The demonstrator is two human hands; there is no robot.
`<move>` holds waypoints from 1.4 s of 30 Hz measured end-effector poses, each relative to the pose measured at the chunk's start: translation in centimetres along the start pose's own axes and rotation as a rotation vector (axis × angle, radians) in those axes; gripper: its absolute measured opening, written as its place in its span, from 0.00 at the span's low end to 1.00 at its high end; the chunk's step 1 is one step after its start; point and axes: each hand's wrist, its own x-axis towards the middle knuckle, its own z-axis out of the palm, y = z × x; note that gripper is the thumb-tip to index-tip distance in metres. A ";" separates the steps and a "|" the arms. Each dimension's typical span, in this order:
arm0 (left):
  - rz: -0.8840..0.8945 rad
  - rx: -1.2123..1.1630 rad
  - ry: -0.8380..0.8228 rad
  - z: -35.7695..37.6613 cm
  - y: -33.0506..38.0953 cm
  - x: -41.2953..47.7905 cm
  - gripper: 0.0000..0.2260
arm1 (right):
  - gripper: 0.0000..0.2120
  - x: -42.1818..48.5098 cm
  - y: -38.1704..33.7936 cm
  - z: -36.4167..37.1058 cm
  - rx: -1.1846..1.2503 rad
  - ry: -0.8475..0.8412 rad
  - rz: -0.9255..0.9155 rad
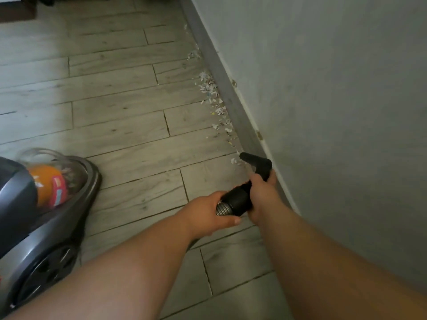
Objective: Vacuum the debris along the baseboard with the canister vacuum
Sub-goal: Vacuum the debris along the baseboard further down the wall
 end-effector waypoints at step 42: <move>0.165 -0.056 -0.151 2.7 -7.8 3.0 0.36 | 0.29 7.6 6.6 -0.5 0.073 0.146 -0.116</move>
